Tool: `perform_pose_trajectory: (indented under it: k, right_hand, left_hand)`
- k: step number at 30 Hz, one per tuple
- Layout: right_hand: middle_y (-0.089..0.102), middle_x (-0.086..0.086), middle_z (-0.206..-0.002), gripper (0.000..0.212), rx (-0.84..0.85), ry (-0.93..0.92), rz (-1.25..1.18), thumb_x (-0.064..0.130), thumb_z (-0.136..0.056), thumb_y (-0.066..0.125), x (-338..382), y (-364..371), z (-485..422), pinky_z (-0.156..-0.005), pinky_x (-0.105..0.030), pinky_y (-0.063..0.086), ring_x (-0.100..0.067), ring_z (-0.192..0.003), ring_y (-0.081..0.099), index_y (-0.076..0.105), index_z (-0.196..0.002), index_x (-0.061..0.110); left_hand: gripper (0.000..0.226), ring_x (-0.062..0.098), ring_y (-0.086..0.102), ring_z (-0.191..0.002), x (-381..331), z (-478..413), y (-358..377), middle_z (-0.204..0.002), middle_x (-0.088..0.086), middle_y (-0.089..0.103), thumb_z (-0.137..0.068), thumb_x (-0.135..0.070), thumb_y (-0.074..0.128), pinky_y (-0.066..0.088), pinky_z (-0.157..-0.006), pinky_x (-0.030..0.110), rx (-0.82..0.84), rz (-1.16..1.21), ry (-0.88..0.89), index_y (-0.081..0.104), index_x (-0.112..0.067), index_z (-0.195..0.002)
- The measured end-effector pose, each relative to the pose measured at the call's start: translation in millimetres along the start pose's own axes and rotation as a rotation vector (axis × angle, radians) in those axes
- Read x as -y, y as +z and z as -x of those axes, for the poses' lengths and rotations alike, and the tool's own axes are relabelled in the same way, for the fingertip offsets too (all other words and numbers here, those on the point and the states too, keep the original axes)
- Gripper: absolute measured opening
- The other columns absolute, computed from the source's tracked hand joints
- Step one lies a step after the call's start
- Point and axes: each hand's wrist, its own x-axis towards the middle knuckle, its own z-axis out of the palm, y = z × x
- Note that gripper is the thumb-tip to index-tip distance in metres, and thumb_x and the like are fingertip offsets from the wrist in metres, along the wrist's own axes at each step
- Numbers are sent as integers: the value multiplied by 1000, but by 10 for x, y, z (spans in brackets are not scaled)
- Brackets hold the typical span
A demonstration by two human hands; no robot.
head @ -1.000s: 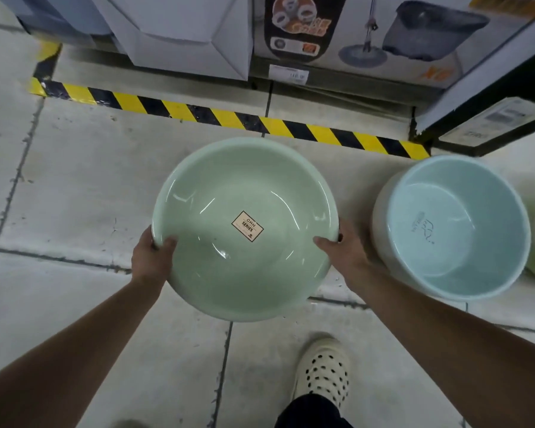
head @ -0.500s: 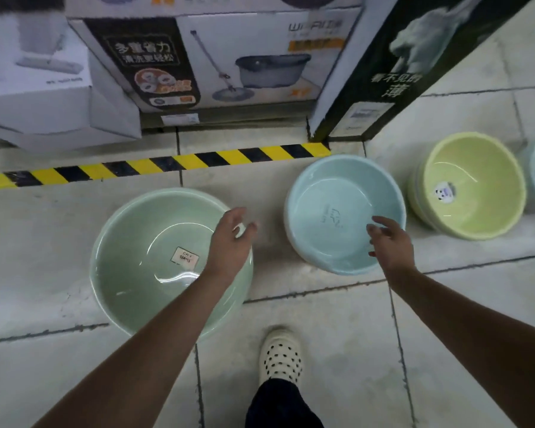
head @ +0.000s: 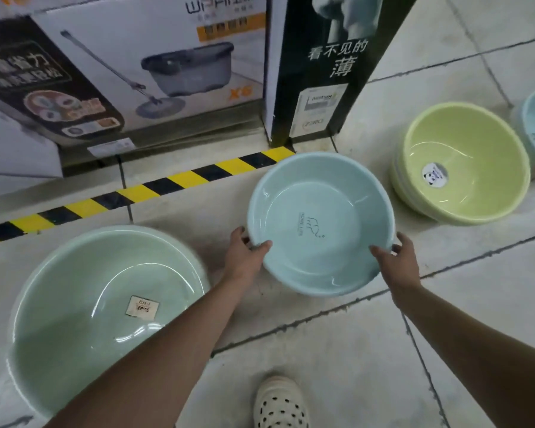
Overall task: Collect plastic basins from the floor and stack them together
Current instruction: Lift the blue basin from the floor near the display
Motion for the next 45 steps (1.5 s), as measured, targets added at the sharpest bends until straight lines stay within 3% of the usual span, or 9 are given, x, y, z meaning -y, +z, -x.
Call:
perform_pose_trajectory:
  k: [3, 10, 15, 22, 28, 33, 38, 42, 45]
  right_hand:
    - [59, -6, -123, 65, 8, -67, -70, 11, -77, 66, -220, 158, -113, -91, -41, 51, -26, -108, 58, 43, -137, 19]
    - [65, -6, -113, 67, 13, -89, -199, 11, -63, 55, -318, 174, -228, -73, -40, 54, -32, -103, 63, 51, -128, 27]
    - [66, -5, -110, 64, 59, -142, -198, 12, -61, 55, -55, 0, 83, -83, -52, 56, -34, -104, 63, 54, -123, 26]
    - [68, 5, -109, 58, 172, -282, -208, 7, -66, 54, 868, -61, 785, -85, -42, 55, -23, -103, 63, 59, -112, 42]
    - [64, 9, -113, 68, 321, -332, -151, -3, -74, 57, 1503, 313, 1552, -78, -31, 52, -16, -104, 61, 48, -132, 31]
    - [64, 13, -112, 72, 449, -321, -96, 10, -66, 59, 1568, 784, 2215, -76, -29, 52, -6, -101, 61, 49, -133, 34]
    - [64, 22, -108, 68, 534, -321, 14, 0, -79, 60, 1298, 1202, 2625, -74, -23, 50, -2, -100, 61, 48, -136, 35]
    - [66, 14, -107, 62, 587, -336, 152, 12, -80, 62, 1043, 1439, 2843, -69, -22, 47, -11, -96, 62, 49, -136, 34]
    - [64, 15, -99, 59, 561, -298, 205, 9, -81, 60, 847, 1628, 2942, -73, -27, 46, -16, -93, 61, 50, -134, 33]
  left_hand:
    - [62, 18, 61, -100, 108, -89, 117, -109, -5, 61, -79, -10, 71, 48, -86, 28, -33, -78, 92, 46, -15, -135]
    - [52, 23, 62, -103, 174, -130, 132, -114, 2, 66, -77, -5, 59, 51, -84, 32, -15, -61, 126, 54, -16, -128]
    - [45, 21, 65, -93, -40, 238, -56, -103, 3, 70, -72, -4, 57, 48, -70, 24, -47, 77, 118, 62, -10, -117]
    - [44, 21, 66, -86, -666, 867, -843, -94, -1, 72, -62, -14, 56, 54, -75, 33, -163, 200, 142, 64, -20, -105]
    - [41, 21, 67, -85, -840, 1501, -1789, -96, 3, 71, -69, -8, 57, 55, -75, 36, -293, 234, 111, 63, -17, -109]
    - [38, 15, 66, -82, -561, 1839, -2500, -91, -3, 71, -77, 1, 58, 50, -62, 21, -435, 195, 71, 62, -19, -108]
    - [35, 13, 61, -65, -46, 2068, -2998, -81, -2, 67, -70, -4, 59, 48, -50, 22, -496, 209, 0, 62, -21, -100]
    - [46, 23, 62, -80, 417, 2119, -3263, -89, 2, 70, -59, -14, 55, 53, -66, 36, -509, 205, -49, 63, -20, -103]
    - [49, 20, 62, -82, 675, 2115, -3365, -93, 2, 69, -59, -14, 54, 53, -67, 34, -494, 198, -76, 62, -20, -106]
